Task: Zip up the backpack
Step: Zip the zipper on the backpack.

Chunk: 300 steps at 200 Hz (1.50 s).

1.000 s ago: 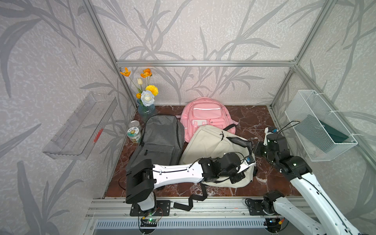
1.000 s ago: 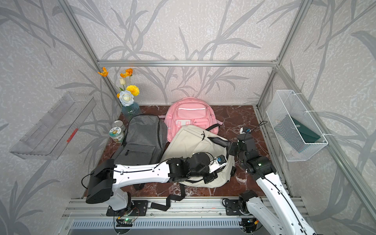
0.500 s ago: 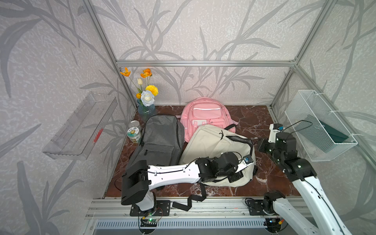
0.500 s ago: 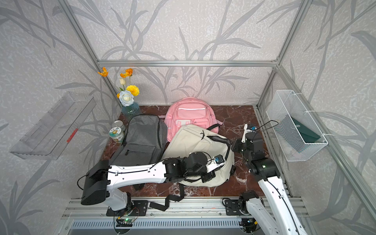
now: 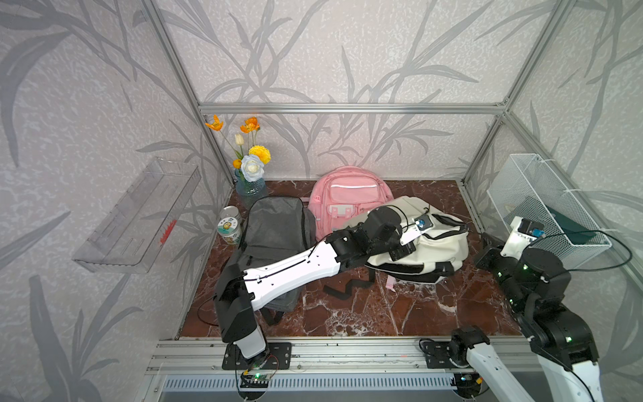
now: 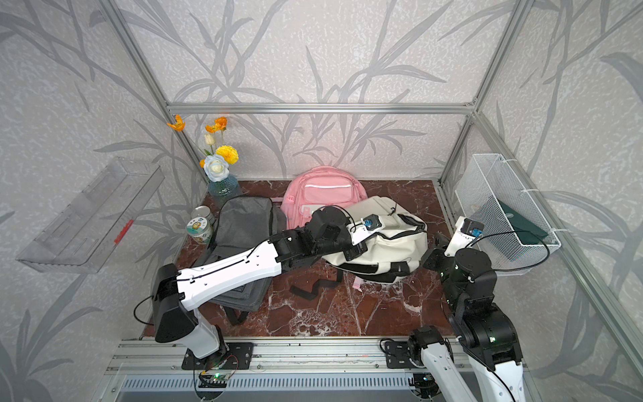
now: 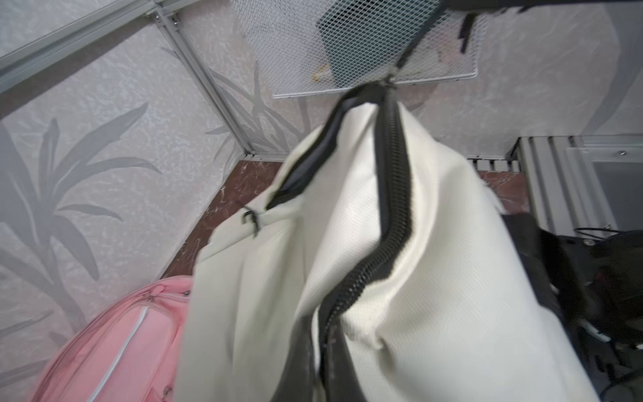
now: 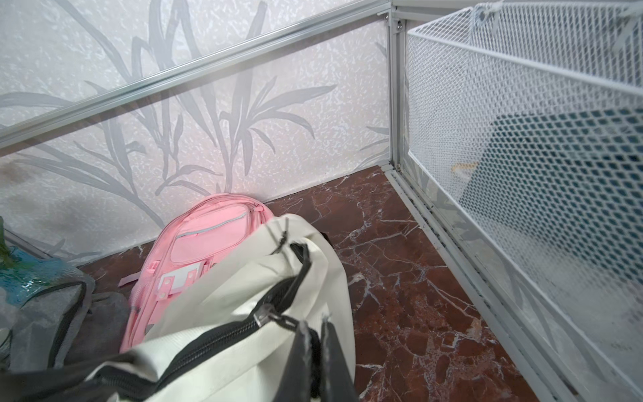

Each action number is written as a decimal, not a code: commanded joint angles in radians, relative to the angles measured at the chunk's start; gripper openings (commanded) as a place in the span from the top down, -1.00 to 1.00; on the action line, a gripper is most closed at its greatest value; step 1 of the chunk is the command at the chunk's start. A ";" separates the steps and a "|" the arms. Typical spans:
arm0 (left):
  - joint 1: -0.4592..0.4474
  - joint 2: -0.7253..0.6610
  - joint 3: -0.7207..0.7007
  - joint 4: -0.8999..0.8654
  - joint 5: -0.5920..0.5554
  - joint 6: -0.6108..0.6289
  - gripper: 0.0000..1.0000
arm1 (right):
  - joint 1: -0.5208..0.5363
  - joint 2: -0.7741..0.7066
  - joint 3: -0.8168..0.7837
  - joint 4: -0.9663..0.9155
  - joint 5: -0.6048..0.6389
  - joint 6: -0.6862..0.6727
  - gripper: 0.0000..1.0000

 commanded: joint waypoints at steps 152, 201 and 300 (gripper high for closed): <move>-0.027 -0.038 -0.198 -0.083 0.308 -0.326 -0.59 | 0.279 -0.096 -0.400 0.159 -0.254 0.191 1.00; -0.055 0.119 -0.045 -0.172 0.359 -0.279 -0.65 | 0.281 -0.149 -0.409 0.132 -0.220 0.205 1.00; -0.061 0.094 -0.128 -0.219 0.115 -0.292 0.71 | 0.280 -0.173 -0.402 -0.047 0.028 0.257 1.00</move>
